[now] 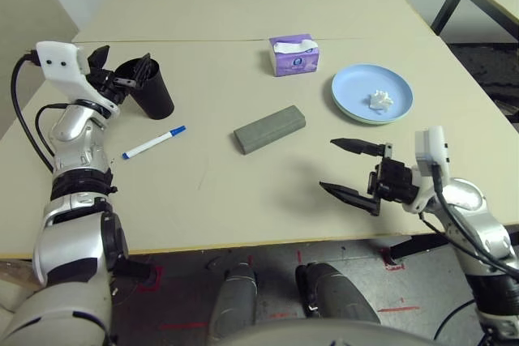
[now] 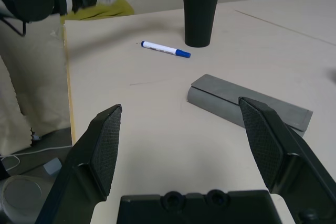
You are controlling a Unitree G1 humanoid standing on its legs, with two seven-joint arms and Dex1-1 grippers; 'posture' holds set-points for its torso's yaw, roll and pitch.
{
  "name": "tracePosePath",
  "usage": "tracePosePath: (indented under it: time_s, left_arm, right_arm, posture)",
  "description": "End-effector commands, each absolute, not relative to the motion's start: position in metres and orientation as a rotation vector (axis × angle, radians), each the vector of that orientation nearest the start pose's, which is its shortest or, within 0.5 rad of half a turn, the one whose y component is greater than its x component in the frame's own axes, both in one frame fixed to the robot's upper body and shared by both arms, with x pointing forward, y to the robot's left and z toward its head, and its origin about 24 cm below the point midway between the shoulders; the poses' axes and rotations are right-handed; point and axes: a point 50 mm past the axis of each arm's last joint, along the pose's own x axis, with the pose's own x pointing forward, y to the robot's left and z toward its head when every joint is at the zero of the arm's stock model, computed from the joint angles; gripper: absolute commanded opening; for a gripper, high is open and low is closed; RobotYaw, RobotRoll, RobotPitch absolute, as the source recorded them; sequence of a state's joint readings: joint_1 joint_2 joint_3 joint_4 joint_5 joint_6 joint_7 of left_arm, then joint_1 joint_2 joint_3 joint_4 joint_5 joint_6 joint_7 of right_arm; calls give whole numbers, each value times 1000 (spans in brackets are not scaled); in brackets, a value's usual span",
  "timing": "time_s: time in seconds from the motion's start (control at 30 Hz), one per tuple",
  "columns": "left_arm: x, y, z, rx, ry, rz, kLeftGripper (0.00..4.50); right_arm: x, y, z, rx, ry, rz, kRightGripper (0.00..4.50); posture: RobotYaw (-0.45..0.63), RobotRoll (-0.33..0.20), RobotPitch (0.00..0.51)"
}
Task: Organize and tidy the items on the table.
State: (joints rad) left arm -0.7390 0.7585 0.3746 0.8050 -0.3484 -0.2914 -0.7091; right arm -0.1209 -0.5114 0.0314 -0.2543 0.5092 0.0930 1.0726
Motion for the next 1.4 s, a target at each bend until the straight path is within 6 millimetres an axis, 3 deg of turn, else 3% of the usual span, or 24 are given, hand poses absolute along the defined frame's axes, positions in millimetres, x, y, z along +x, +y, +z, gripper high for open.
tracePosePath:
  time_s: [0.03, 0.17, 0.3, 0.4, 0.47, 0.53, 0.7, 0.87, 1.1, 1.4]
  left_arm:
    - [302, 358, 252, 301, -423, -291, 4464]
    - [273, 357, 279, 392, -260, -547, 4464]
    - [244, 342, 280, 455, 68, -829, 4464]
    - [231, 333, 266, 490, 292, -944, 4464]
    - [225, 339, 240, 631, 513, -952, 4464]
    - [223, 346, 226, 711, 620, -940, 4464]
    - [233, 364, 216, 787, 615, -805, 4464]
    - [250, 377, 222, 881, 582, -652, 4464]
    - [270, 366, 216, 838, 527, -620, 4464]
    - [279, 353, 202, 805, 521, -634, 4464]
  right_arm:
    - [234, -159, 128, -164, -196, 1295, 4500]
    - [238, -155, 127, -160, -208, 1317, 4500]
    - [240, -150, 124, -153, -211, 1347, 4500]
    - [241, -147, 123, -150, -214, 1361, 4500]
    - [242, -145, 123, -150, -218, 1366, 4500]
    - [243, -143, 124, -152, -224, 1371, 4500]
    - [240, -140, 121, -195, -220, 1417, 4500]
    - [237, -141, 118, -204, -213, 1426, 4500]
    - [239, -142, 116, -219, -200, 1379, 4500]
    - [239, -148, 105, -227, -129, 1320, 4500]
  posture:
    - [-39, 0, 122]
    - [-11, 0, 120]
    - [13, 0, 124]
    - [19, 0, 128]
    - [20, 0, 131]
    - [18, 0, 131]
    - [8, 0, 133]
    - [1, 0, 136]
    - [-12, 0, 137]
    - [-26, 0, 139]
